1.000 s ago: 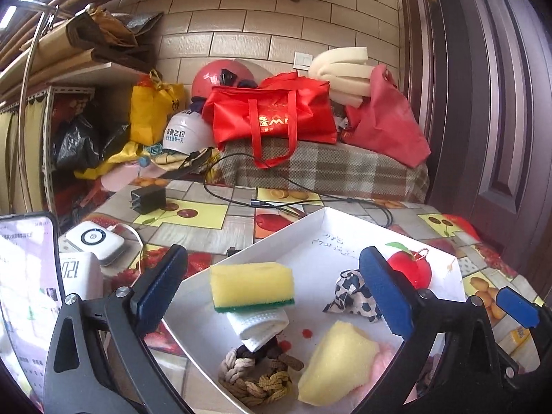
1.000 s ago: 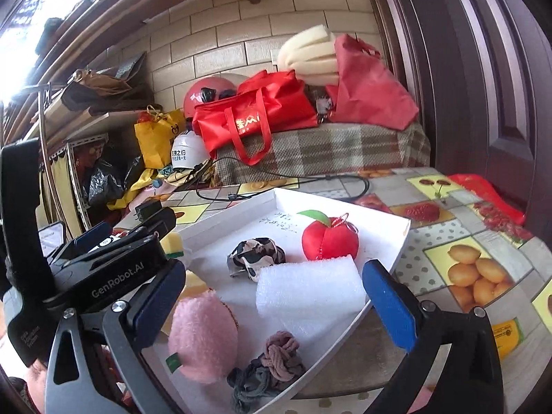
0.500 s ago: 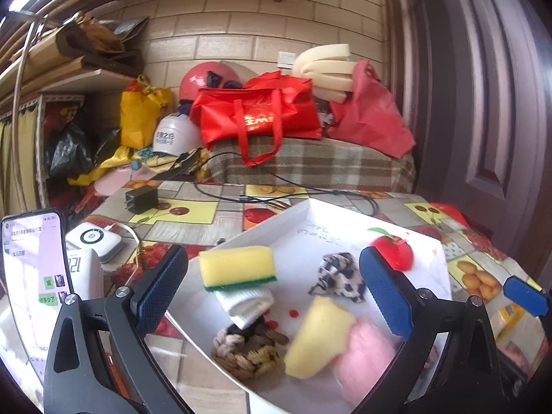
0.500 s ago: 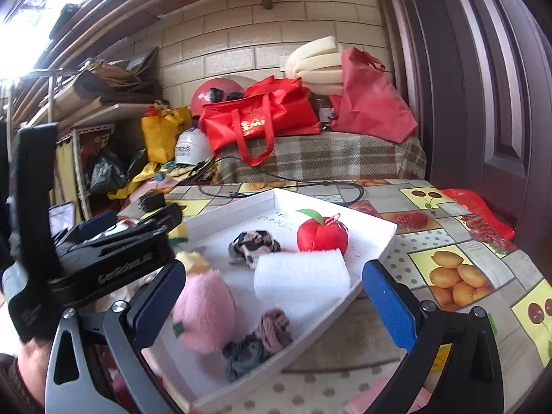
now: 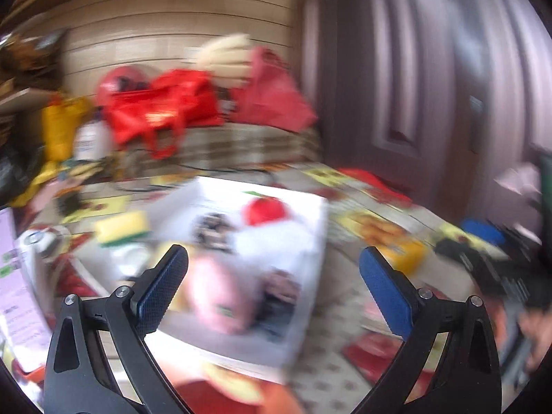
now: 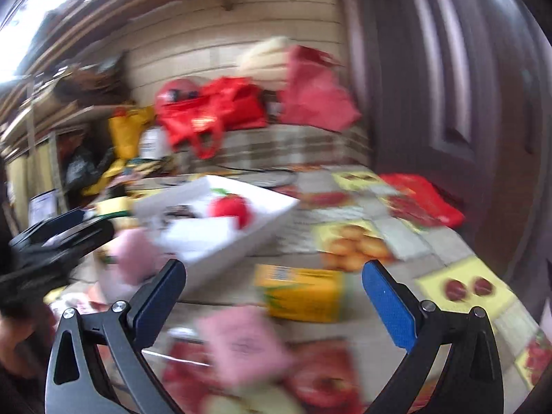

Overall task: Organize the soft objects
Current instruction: 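Move left tool to the pink tissue pack while right tool approaches the yellow juice box, then grasp the pink tissue pack with left tool while right tool grasps the yellow juice box, then carry the tissue pack over the box with left tool while right tool carries the juice box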

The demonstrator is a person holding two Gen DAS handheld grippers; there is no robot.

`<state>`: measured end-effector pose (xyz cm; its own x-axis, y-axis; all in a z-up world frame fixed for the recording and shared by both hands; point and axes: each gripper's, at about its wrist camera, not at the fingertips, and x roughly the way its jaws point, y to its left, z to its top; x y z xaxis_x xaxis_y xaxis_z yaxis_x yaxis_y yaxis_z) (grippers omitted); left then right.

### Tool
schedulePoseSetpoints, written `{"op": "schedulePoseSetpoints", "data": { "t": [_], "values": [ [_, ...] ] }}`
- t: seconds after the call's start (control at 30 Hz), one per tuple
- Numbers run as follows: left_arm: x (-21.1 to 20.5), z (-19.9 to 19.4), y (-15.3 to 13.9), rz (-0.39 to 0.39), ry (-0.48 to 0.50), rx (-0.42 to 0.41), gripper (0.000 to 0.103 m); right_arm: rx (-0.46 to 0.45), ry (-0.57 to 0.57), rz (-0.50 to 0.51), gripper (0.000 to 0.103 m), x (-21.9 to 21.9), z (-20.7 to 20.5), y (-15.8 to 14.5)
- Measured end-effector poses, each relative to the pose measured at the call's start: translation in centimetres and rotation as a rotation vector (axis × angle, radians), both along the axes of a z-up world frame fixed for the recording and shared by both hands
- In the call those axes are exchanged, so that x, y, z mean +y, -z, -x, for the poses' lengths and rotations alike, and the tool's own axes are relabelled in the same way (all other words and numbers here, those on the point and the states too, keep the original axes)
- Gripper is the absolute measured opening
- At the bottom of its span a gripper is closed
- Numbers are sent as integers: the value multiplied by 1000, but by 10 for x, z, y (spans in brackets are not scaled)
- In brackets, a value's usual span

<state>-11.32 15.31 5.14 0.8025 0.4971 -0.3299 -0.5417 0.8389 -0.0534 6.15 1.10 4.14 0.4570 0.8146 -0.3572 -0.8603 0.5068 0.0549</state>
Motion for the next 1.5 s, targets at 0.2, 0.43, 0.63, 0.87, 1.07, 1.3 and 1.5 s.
{"op": "schedulePoseSetpoints", "data": {
  "t": [0.2,0.43,0.63,0.87,1.07,1.3,1.5],
  "values": [
    [-37,-50,14,123,288,188,100,247,-17,-9,103,-13,-64,12],
    [-44,-76,25,151,302,308,100,189,-207,143,102,44,-43,19],
    [-34,-77,31,206,286,316,100,214,-226,318,78,84,-40,38],
    [-45,-93,38,164,318,400,100,379,-137,149,70,37,-77,37],
    [-42,-126,44,182,321,438,99,476,-105,70,70,22,-94,38],
    [-44,-133,50,168,296,490,74,483,-106,63,71,24,-92,37],
    [-42,-131,46,158,277,460,74,480,-101,61,70,22,-95,36]
  ]
}}
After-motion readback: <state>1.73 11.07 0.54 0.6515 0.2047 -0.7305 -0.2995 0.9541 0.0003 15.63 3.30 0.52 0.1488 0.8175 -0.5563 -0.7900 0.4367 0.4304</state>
